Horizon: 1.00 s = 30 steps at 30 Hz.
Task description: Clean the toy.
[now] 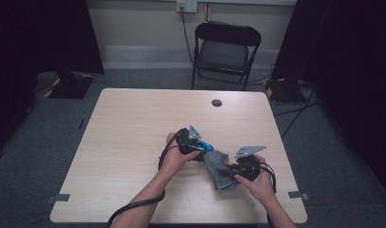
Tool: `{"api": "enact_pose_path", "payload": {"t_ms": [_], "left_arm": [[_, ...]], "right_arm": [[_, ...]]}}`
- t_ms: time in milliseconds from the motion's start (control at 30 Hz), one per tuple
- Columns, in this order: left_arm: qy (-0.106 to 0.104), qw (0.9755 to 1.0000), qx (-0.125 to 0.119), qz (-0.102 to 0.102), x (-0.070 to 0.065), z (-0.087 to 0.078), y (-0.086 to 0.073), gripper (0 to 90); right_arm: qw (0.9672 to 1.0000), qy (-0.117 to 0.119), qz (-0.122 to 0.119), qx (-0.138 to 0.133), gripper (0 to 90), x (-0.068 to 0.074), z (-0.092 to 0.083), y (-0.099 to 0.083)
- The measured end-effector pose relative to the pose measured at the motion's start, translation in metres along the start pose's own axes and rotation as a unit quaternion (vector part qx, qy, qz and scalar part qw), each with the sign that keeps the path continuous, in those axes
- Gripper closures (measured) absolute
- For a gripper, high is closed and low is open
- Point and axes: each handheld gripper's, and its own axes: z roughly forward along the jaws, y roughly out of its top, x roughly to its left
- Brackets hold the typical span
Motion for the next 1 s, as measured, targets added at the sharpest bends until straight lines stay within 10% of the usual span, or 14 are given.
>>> {"api": "enact_pose_path", "payload": {"t_ms": [400, 1000], "left_arm": [[-0.003, 1.0, 0.0, 0.002, -0.001, 0.0, 0.0, 15.6], [-0.011, 0.9999, -0.002, 0.002, -0.003, 0.0, 0.001, 15.5]], "right_arm": [[0.9969, -0.056, 0.051, -0.019, 74.0, -0.028, -0.009, -0.011], [0.9929, -0.103, 0.057, -0.015, 73.3, -0.039, 0.017, -0.01]]}}
